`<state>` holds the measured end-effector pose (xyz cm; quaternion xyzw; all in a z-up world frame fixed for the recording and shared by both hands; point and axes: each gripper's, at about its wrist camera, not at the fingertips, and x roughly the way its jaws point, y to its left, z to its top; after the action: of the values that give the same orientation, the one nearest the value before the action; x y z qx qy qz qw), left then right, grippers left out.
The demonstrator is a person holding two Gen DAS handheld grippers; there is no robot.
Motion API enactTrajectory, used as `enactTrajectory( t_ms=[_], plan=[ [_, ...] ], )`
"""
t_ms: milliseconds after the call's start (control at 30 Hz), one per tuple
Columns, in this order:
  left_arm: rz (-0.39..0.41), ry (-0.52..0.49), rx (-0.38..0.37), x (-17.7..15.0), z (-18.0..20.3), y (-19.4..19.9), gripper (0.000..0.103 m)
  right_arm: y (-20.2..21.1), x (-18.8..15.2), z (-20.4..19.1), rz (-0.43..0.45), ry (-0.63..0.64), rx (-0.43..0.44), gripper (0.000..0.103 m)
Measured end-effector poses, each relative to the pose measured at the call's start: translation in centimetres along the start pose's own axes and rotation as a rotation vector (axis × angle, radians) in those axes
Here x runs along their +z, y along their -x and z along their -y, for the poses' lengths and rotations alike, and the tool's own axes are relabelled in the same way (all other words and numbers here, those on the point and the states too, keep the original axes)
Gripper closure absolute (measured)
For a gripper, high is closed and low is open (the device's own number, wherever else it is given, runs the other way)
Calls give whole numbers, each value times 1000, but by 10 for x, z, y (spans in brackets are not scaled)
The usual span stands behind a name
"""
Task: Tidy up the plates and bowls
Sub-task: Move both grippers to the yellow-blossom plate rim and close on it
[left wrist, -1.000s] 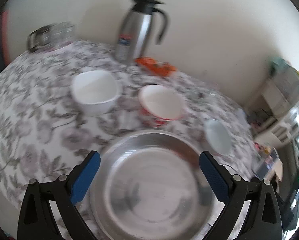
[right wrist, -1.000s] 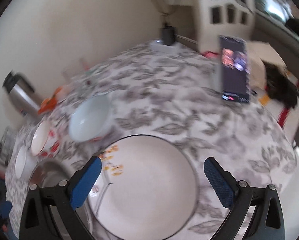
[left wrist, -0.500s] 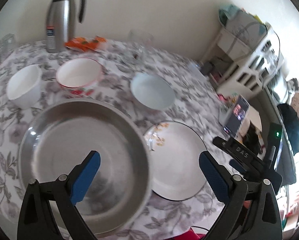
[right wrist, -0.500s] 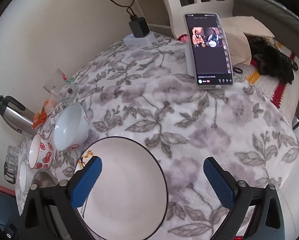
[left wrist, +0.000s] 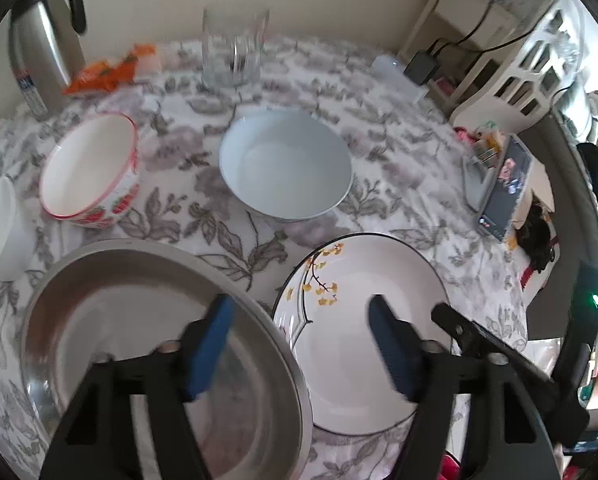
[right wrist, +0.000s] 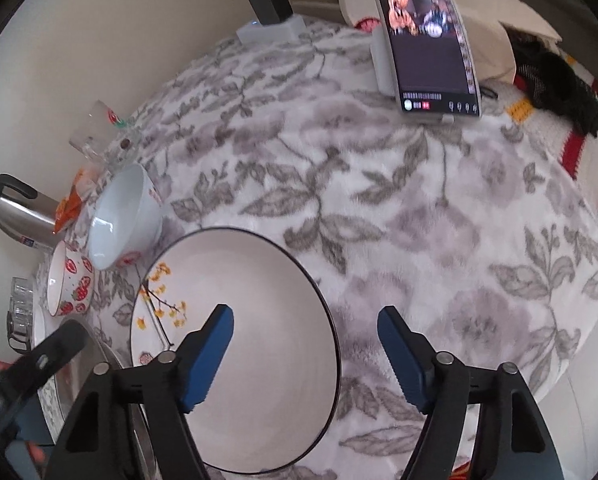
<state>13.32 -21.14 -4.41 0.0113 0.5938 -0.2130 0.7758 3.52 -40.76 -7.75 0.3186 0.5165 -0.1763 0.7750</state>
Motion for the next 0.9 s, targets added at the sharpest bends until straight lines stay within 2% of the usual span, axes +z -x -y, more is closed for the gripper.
enactTrajectory(
  t_ms=[67, 167, 233, 333, 433, 567, 733, 900],
  plan=[
    [-34, 16, -24, 7, -3, -12, 47, -3, -1, 1, -18, -8, -11, 33],
    [-58, -13, -32, 15, 1, -21, 50, -6, -2, 3, -37, -15, -34, 39],
    [-68, -25, -39, 20, 3, -26, 51, -8, -3, 6, -51, -28, -34, 47],
    [-78, -39, -15, 25, 6, -35, 59, -10, -3, 10, -69, -47, -39, 53],
    [-106, -42, -29, 27, 5, -47, 64, -12, -5, 12, -87, -56, -46, 57],
    [-127, -33, -14, 28, 2, -57, 65, -15, -7, 10, -102, -48, -50, 59],
    [-131, -37, -33, 28, 2, -60, 66, -20, -11, 10, -127, -62, -38, 65],
    [-130, -53, -21, 27, 6, -67, 73, -19, -18, 13, -135, -81, -24, 71]
  ],
)
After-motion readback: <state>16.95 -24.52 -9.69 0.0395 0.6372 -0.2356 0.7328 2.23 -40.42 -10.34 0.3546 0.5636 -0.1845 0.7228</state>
